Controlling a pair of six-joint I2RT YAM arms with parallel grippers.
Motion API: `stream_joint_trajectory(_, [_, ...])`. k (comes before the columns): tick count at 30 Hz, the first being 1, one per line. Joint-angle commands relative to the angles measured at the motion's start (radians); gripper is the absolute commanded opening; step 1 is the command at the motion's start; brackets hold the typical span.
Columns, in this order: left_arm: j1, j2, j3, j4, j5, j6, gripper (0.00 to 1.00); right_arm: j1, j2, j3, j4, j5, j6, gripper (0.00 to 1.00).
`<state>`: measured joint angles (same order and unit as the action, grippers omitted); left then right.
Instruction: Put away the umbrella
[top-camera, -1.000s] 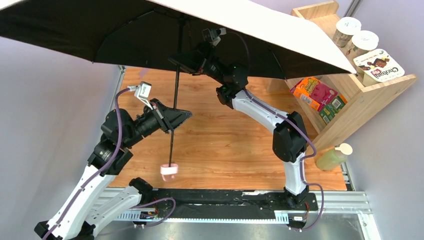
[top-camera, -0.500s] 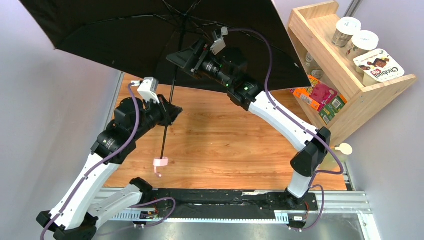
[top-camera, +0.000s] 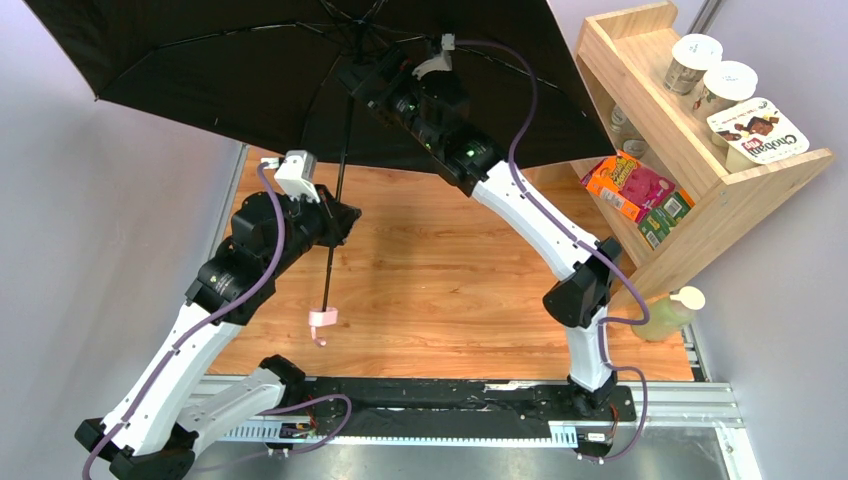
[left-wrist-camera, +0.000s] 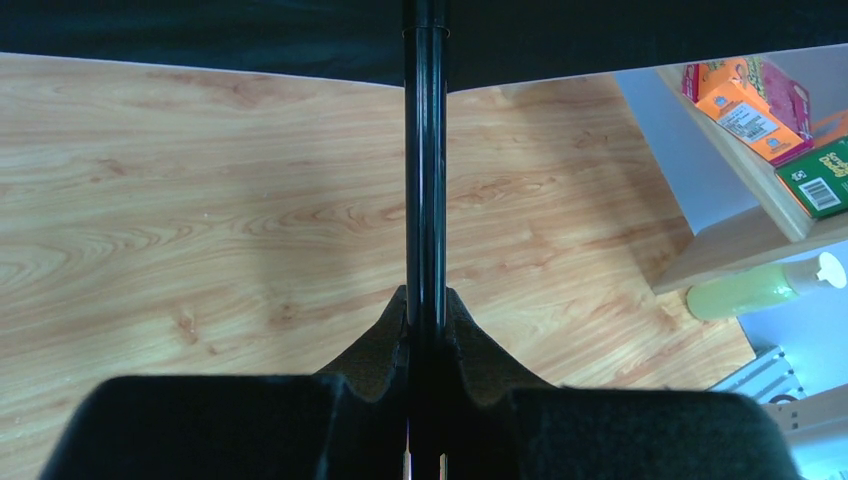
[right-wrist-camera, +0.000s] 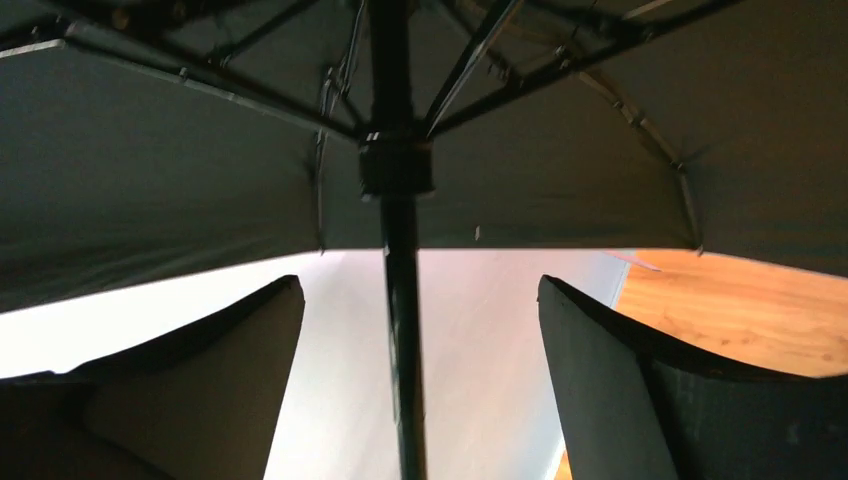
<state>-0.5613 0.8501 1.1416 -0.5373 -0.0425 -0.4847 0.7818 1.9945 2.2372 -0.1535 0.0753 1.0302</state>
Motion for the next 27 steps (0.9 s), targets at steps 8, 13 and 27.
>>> stream_joint_trajectory(8, [-0.006, -0.056, -0.028, 0.096, 0.027, 0.012, 0.0, -0.013, 0.137, 0.195, 0.17, 0.236, -0.025, 0.75])
stream_joint_trajectory(13, [-0.005, -0.057, -0.037, 0.091, 0.027, 0.008, 0.0, -0.01, 0.184, 0.251, 0.157, 0.302, -0.032, 0.52])
stream_joint_trajectory(27, [-0.006, -0.013, 0.024, 0.031, -0.072, 0.035, 0.0, -0.032, 0.132, 0.274, -0.146, 0.149, -0.143, 0.0])
